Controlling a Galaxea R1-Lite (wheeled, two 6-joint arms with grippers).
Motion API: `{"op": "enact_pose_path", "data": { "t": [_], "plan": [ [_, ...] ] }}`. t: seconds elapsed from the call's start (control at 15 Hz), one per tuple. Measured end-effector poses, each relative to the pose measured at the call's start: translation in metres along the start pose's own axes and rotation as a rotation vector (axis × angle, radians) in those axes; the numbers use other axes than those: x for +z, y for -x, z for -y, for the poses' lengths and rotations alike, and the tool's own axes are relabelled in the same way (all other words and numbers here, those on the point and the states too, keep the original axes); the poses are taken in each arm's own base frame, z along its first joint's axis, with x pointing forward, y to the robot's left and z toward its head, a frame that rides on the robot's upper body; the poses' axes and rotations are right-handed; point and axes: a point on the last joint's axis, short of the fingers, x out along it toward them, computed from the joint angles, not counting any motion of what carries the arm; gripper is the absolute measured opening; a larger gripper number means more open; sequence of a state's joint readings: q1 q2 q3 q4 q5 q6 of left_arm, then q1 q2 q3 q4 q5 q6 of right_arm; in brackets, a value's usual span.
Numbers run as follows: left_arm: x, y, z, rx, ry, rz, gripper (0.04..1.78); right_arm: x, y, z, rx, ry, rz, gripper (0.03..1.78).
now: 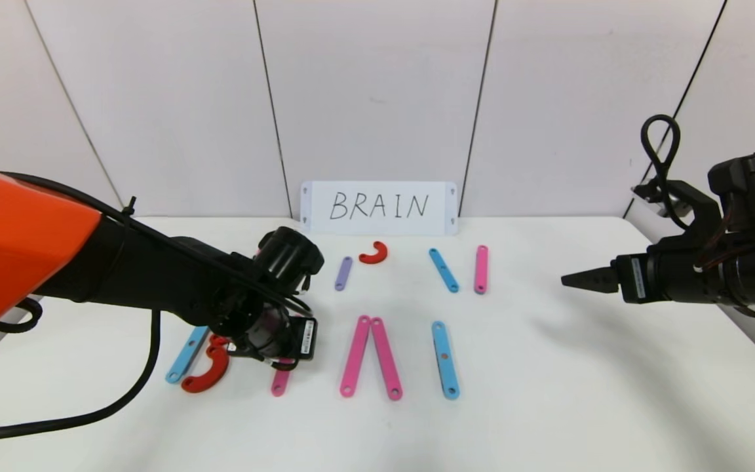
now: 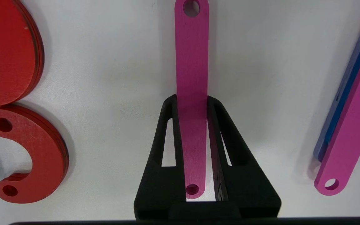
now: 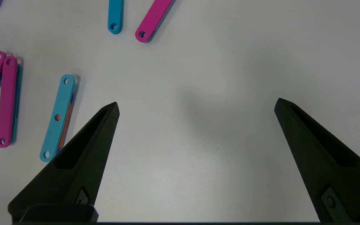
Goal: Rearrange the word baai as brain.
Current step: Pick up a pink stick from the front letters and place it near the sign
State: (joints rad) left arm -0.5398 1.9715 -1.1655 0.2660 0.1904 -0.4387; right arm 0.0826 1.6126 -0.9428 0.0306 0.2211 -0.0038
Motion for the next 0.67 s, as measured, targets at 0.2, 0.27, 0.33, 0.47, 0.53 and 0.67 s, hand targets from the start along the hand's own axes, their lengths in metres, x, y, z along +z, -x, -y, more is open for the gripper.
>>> {"op": "enact_pose_path", "data": {
  "t": [0.2,0.27,0.33,0.47,0.53,0.67],
  "plan": [
    [0.014,0.015,0.004,-0.035,-0.009,0.066,0.28,0.000,0.000,0.000,0.000,0.000,0.001,1.74],
    [0.021,0.021,0.006,-0.050,-0.015,0.096,0.28,0.000,0.001,0.001,-0.002,-0.003,0.003,1.74],
    [0.028,0.026,0.008,-0.063,-0.022,0.124,0.28,0.000,0.002,0.001,-0.004,-0.005,0.004,1.74],
    [0.042,0.035,0.016,-0.104,-0.032,0.177,0.28,0.000,0.002,0.002,-0.007,-0.010,0.005,1.74],
    [0.048,0.038,0.021,-0.130,-0.038,0.197,0.28,0.000,0.003,0.003,-0.007,-0.010,0.006,1.74],
    [0.062,0.042,0.033,-0.175,-0.062,0.242,0.28,0.000,0.004,0.004,-0.010,-0.016,0.010,1.74]
  ]
}}
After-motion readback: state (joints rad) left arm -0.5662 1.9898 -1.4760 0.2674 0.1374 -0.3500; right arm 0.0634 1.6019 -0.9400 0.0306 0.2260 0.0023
